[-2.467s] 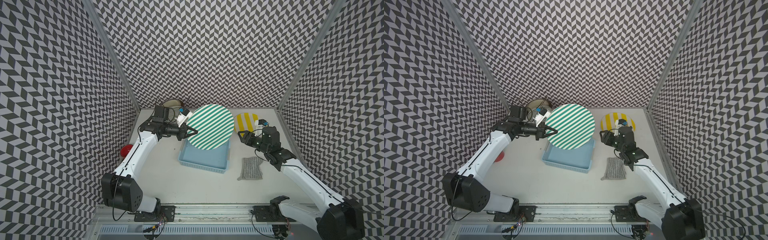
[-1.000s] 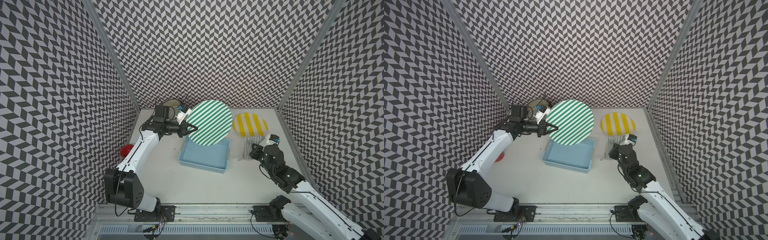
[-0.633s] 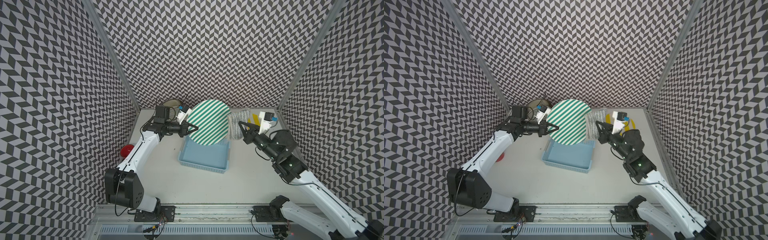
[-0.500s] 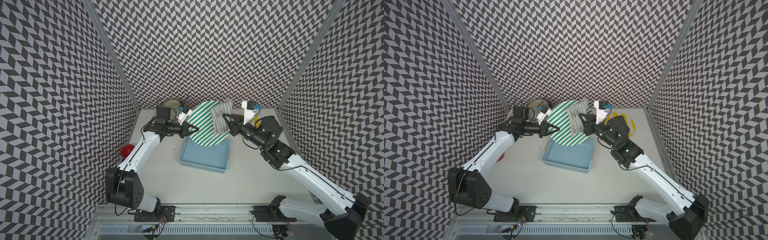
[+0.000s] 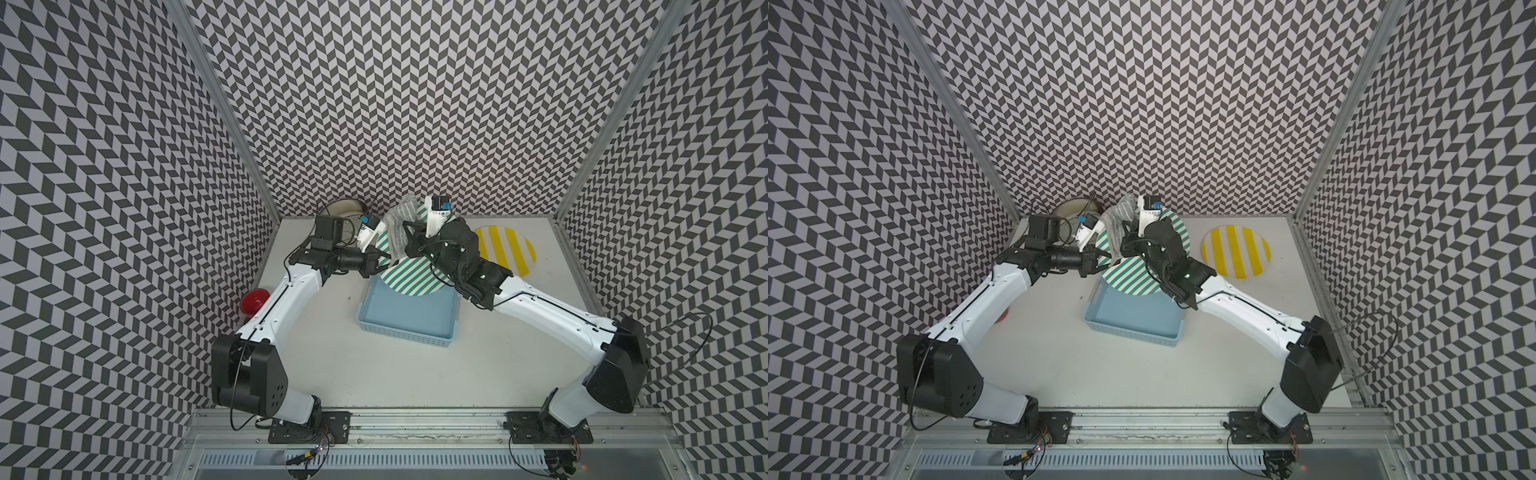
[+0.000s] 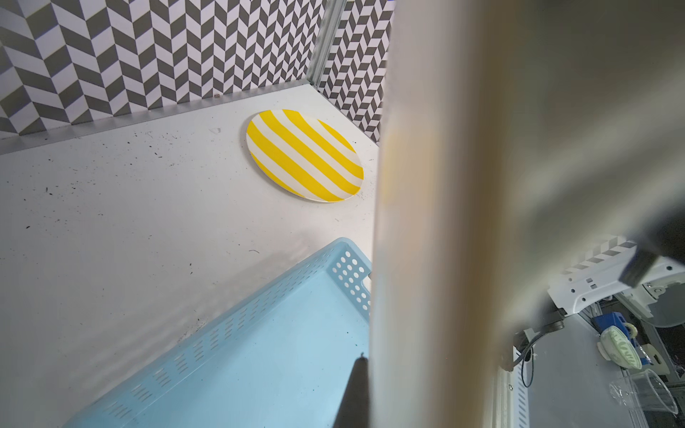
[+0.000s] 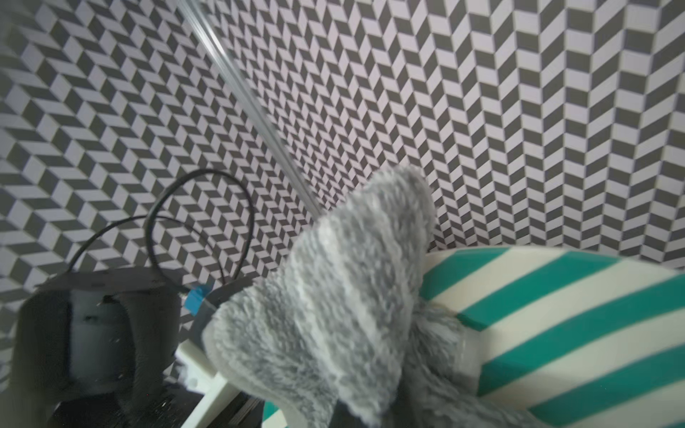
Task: Wipe the wet plate dry
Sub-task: Wipe the plate with towel.
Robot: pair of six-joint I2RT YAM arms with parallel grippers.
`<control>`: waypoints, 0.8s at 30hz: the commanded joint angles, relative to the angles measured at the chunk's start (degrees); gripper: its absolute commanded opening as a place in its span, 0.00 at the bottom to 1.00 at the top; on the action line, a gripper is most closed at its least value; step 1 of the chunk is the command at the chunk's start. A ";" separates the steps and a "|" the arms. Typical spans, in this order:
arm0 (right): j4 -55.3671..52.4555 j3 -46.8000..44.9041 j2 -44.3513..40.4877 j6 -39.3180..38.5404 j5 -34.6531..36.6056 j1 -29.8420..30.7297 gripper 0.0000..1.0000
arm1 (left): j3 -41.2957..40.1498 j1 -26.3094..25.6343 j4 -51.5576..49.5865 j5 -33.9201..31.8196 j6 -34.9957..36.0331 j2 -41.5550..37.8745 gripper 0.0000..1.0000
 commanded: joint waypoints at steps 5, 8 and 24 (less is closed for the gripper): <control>-1.79 -8.04 -6.68 5.77 13.68 -5.39 0.00 | 0.51 -0.83 4.20 4.68 1.56 -2.74 0.00; -1.69 -12.95 -9.60 8.88 12.00 -8.40 0.00 | 0.56 -0.90 4.72 6.52 1.20 -2.75 0.00; 0.06 -3.93 0.05 -1.33 -17.58 -1.88 0.00 | -1.06 -1.34 6.59 6.20 -0.04 -2.42 0.00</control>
